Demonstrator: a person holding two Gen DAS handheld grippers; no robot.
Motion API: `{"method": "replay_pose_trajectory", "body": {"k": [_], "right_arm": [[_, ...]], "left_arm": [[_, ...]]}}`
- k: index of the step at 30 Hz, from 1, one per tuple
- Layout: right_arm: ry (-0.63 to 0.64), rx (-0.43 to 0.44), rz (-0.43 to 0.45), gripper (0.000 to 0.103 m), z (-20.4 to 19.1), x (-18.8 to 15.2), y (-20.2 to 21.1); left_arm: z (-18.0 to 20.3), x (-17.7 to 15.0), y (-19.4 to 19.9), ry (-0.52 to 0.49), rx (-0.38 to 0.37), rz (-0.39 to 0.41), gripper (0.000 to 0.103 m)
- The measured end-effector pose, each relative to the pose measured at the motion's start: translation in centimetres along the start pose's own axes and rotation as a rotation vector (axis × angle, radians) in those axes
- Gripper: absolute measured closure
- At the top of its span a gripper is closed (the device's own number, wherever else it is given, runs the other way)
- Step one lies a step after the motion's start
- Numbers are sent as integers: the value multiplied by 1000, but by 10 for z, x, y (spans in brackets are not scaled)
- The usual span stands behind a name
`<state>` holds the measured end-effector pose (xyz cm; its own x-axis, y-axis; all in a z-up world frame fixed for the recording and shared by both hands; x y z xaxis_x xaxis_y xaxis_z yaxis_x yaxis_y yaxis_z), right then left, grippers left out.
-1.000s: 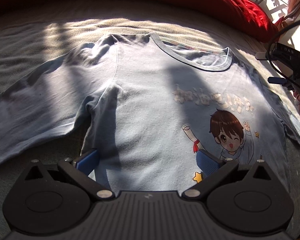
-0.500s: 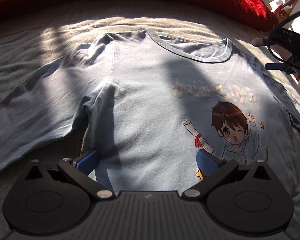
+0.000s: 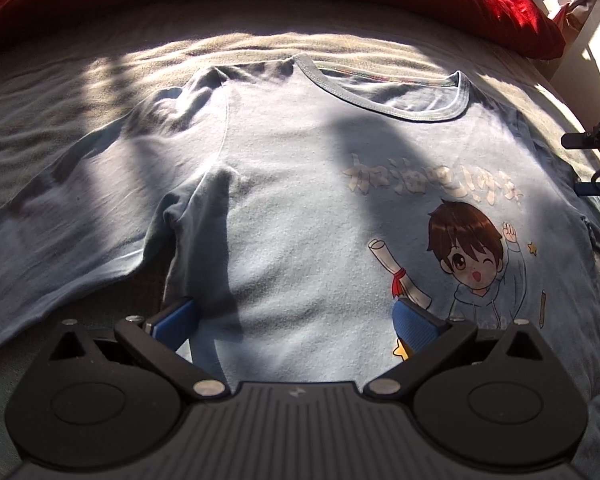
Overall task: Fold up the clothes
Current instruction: 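Move the right gripper back over the shirt body beside the left gripper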
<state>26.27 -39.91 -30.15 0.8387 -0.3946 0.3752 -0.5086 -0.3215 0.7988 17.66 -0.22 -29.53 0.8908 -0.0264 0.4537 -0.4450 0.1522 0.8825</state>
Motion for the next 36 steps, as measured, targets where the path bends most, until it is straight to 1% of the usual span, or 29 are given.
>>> {"method": "replay_pose_trajectory", "body": {"k": [2, 4, 6, 9, 11, 13, 14, 17, 18, 20, 23, 25, 27, 29, 30, 34, 36], "right_arm": [[-24, -18, 9, 0, 6, 10, 3], [-42, -32, 12, 0, 4, 10, 17], [-47, 26, 15, 0, -1, 5, 29], [-58, 29, -17, 0, 3, -4, 20], [-23, -40, -1, 0, 12, -1, 5], [-47, -73, 41, 0, 14, 7, 2], [-61, -72, 51, 0, 9, 8, 5], [-22, 1, 38, 0, -16, -2, 21], [19, 26, 21, 0, -29, -13, 29], [106, 45, -13, 0, -50, -37, 39], [221, 44, -41, 0, -74, -71, 47], [303, 47, -73, 0, -95, -99, 47], [398, 43, -103, 0, -117, -124, 43], [440, 70, -144, 0, -142, -149, 34], [460, 83, -165, 0, -155, -162, 29], [474, 158, -225, 0, -205, -205, 13], [471, 190, -254, 0, -230, -224, 6]], "left_arm": [[0, 1, 0, 7, 4, -2, 1], [0, 1, 0, 15, 6, -1, 1], [0, 1, -1, 21, 9, 3, 1], [1, 0, -1, 16, 18, 14, 1], [1, -1, 0, 10, 23, 17, 1], [3, 1, 2, -3, 24, 2, 1], [3, 2, 4, -3, 14, 3, 1], [-1, 6, 17, 42, -54, 24, 1], [-3, 7, 22, 60, -74, 31, 1], [-12, 9, 34, 93, -96, 48, 1], [-30, 7, 51, 102, -93, 68, 1], [-51, 6, 59, 88, -47, 84, 1], [-80, 8, 65, 84, -5, 111, 1], [-111, 14, 67, 121, 37, 124, 1], [-131, 20, 67, 160, 53, 128, 1], [-195, 32, 62, 296, 100, 156, 1], [-216, 31, 55, 335, 100, 153, 1]]}}
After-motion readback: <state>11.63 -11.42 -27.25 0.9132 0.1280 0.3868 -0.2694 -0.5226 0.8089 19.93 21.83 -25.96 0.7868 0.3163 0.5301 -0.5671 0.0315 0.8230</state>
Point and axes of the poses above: each gripper's, at about its wrist camera, not at the fingertips, and y roughly against the way its jaws point, z to its right, x to its top, the point moved 7 cm from there along -y, roughly the way its jaws point, and after that the axes turned 1 degree about y, right-handed, at the moved point
